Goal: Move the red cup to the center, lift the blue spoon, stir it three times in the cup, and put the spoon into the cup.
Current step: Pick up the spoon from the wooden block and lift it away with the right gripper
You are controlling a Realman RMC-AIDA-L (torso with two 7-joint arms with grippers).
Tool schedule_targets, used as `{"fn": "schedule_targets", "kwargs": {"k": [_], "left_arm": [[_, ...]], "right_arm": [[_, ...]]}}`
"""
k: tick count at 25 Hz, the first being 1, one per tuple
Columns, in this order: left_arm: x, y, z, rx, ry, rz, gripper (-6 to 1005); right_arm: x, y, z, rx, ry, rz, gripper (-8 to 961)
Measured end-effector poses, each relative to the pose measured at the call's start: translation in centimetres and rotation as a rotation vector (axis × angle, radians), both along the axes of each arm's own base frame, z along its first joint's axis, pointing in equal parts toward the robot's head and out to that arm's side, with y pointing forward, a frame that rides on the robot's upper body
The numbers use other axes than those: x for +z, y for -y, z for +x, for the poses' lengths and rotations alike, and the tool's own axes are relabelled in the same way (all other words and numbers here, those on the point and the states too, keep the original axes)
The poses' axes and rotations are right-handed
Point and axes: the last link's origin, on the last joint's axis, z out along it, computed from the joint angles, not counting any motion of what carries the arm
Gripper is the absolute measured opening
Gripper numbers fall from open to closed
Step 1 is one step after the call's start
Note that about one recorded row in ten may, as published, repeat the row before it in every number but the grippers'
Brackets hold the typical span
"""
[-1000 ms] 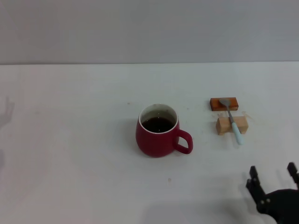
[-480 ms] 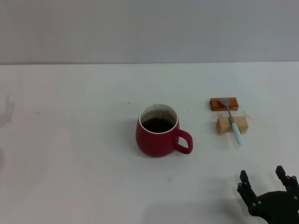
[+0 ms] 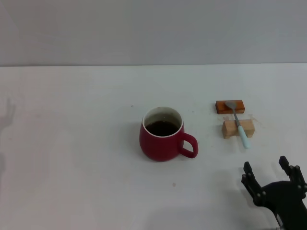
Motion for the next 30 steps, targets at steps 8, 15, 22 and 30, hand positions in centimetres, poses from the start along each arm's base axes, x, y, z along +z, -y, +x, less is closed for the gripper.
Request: {"fn": "schedule_targets", "kwargs": {"k": [8,15,22,30], "left_arm": [[-0.1,0.0,0.1,-0.005,0.001,0.004,859],[0.1,0.0,0.3,-0.014,-0.001,0.015,859],[0.1,0.1,0.3,-0.016,-0.001,0.017,859],[0.2,0.1,0.2,-0.016,-0.005,0.017,859]], "right_arm": [[0.3,-2.4,1.0,-0.029,0.026,-0.007,815],[0.0,-3.6,0.6,-0.002,0.026,-0.034,813],[-0.1,-4.2,0.2,0.019,0.03,-0.045,812],[-0.4,-5.0,-0.4,0.032,0.026,-0.055,810]]}}
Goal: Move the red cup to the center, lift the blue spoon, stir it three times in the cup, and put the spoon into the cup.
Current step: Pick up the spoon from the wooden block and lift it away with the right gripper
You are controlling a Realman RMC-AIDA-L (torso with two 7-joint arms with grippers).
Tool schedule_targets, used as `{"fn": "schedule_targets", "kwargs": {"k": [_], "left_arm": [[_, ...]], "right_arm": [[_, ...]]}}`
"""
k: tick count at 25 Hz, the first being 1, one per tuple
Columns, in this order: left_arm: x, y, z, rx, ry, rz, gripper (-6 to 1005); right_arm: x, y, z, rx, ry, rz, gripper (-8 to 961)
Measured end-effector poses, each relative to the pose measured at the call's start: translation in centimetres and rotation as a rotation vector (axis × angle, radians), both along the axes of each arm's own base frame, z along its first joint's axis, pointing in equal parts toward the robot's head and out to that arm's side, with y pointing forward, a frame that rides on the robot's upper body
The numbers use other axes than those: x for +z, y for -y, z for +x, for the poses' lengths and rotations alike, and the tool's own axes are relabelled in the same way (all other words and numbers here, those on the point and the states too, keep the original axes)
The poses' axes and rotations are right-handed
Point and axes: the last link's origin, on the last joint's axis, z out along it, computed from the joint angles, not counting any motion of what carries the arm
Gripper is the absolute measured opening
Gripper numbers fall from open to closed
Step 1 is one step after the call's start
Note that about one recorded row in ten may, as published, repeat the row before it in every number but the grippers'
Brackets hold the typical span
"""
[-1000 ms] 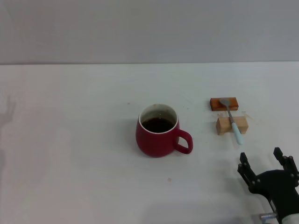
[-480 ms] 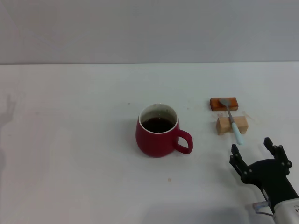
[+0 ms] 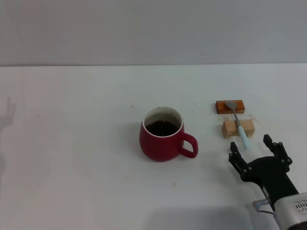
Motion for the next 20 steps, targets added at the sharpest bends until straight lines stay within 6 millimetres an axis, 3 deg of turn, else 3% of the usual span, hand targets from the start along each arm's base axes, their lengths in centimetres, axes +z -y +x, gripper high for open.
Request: {"fn": "schedule_targets", "kwargs": {"k": [11,20], "left_arm": [[-0.1,0.6,-0.5,0.015,-0.001,-0.005,859],[-0.1,0.8,-0.4,0.005,-0.003,0.004,859]], "right_arm": [[-0.4,-1.7,-0.5,0.009,-0.043,-0.039,807],[-0.4,-1.9,0.0,-0.01,-0.03,-0.048,804]]}}
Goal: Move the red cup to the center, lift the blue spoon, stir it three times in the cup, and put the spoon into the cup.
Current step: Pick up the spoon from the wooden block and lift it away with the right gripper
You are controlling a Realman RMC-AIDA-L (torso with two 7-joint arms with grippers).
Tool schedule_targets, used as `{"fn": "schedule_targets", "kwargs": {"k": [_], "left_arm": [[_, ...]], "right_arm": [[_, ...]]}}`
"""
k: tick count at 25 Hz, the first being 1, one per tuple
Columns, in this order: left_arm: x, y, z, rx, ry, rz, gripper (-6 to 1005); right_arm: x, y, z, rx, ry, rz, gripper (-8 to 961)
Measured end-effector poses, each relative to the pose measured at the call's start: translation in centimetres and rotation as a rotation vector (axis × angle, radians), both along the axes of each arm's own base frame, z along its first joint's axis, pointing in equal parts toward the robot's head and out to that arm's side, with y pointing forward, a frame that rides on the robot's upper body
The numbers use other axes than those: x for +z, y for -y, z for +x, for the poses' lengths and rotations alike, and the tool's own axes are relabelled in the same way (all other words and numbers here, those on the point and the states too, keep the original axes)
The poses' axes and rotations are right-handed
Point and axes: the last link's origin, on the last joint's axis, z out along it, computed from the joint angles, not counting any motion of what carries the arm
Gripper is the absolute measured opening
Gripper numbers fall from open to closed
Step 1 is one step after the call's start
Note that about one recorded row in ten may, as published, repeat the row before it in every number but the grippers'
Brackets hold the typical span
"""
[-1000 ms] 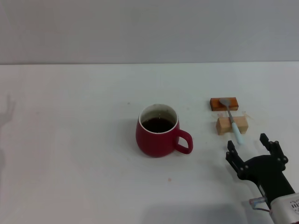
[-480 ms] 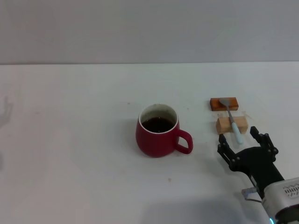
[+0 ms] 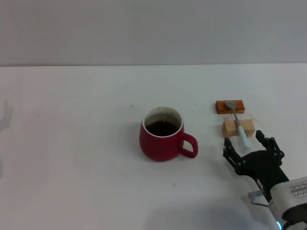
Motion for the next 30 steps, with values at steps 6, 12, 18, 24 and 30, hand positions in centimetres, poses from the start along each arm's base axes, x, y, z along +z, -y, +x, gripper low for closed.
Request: {"fn": "schedule_targets", "kwargs": {"k": [6,12,18,24,30], "left_arm": [[0.0,0.02,0.03,-0.002,0.001,0.001,859],[-0.07,0.11,0.02,-0.002,0.003,0.002,859],[0.01,0.37,-0.11,0.0,0.001,0.007,859],[0.03,0.43,-0.15,0.0,0.001,0.008,859],[0.12,0.57,-0.09,-0.005,-0.002,0.017,859]], "right_arm": [[0.02,-0.06,0.17,-0.007,0.003,-0.003,803],[0.15,-0.19,0.21,-0.01,0.001,0.004,801],[0.23,-0.34,0.17,-0.007,0.003,0.005,800],[0.21,-0.48,0.11,-0.004,0.004,0.003,799],[0.13,-0.47,0.21,-0.009,0.006,-0.005,800]]}}
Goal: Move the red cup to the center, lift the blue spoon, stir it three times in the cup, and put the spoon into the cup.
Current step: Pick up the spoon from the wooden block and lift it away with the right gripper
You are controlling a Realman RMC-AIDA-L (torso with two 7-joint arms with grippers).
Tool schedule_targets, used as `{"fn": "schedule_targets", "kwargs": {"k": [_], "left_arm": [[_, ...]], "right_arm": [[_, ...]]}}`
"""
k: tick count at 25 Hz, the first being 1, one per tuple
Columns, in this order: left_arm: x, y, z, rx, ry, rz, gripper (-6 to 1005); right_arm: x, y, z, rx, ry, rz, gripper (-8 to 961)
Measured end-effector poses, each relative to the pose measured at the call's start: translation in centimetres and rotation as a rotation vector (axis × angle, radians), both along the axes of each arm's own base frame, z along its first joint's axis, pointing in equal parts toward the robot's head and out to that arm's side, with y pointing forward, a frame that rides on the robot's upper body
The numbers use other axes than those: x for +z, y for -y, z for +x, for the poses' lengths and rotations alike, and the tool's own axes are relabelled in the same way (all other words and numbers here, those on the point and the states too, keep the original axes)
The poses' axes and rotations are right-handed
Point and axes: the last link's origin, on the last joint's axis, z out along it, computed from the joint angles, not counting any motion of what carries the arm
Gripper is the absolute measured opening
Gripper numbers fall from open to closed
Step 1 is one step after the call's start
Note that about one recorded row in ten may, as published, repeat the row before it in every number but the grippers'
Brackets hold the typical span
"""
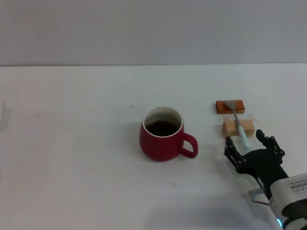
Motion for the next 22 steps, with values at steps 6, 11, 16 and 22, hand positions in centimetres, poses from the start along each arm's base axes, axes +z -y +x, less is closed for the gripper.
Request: {"fn": "schedule_targets", "kwargs": {"k": [6,11,16,22], "left_arm": [[-0.02,0.21,-0.06,0.001,0.004,0.003,859],[0.03,0.3,-0.05,-0.001,0.003,0.008,859],[0.06,0.33,-0.03,-0.003,0.002,0.01,859],[0.07,0.64,-0.24,0.003,0.003,0.012,859]], "right_arm": [[-0.16,0.07,0.11,-0.005,0.002,-0.015,785],[-0.16,0.07,0.1,-0.005,-0.001,-0.015,722],[-0.1,0.0,0.13,-0.01,-0.011,-0.013,586],[0.08,-0.29,0.14,-0.013,-0.012,-0.003,540]]}}
